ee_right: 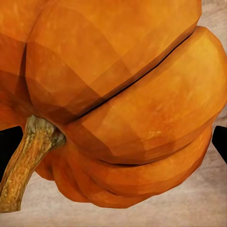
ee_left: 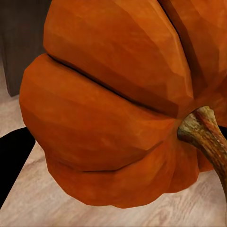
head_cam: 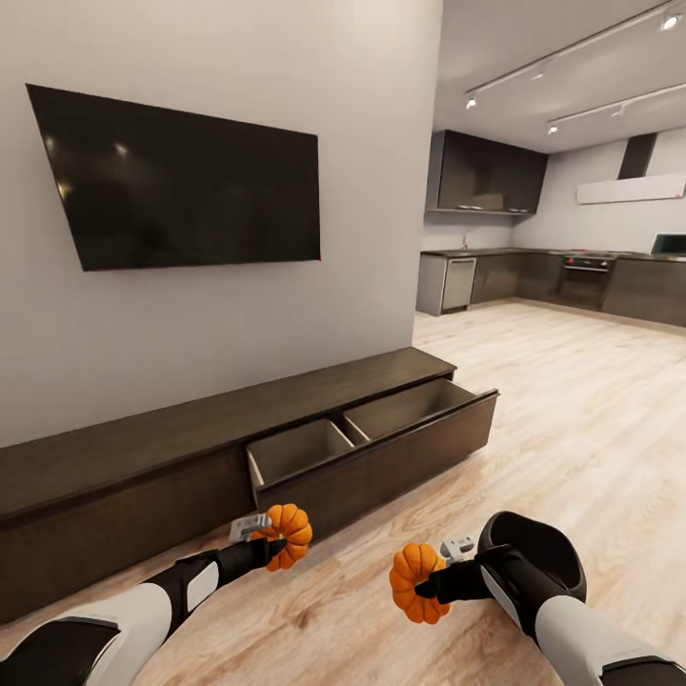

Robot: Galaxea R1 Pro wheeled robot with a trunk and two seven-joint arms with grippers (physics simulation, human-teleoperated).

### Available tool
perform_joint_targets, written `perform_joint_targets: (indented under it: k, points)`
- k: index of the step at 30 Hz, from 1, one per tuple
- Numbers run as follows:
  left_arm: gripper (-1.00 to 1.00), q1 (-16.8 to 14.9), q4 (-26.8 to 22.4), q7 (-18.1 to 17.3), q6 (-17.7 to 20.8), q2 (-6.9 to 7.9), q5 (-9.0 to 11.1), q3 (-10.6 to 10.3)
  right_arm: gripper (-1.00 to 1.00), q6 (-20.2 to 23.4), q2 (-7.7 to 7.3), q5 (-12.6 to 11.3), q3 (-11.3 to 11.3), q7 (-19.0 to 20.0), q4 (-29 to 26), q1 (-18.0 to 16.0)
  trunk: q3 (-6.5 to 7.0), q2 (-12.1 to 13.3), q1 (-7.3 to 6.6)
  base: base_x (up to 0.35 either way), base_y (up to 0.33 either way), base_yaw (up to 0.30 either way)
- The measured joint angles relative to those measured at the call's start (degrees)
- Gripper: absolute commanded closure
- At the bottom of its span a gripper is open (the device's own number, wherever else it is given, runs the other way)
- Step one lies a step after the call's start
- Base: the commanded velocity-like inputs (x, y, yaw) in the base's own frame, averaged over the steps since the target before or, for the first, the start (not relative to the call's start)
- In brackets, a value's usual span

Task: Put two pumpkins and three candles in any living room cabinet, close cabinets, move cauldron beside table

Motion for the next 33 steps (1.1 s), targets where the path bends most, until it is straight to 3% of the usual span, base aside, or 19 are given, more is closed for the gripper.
perform_joint_targets:
  k: [33]
  points:
    - [1.0,0.0,0.0,0.0,0.0,0.0,0.0,0.0,1.0,-0.1,0.03,0.0,0.1,0.0,0.0,0.0,5.78,13.2,-7.25,0.0,0.0,0.0]
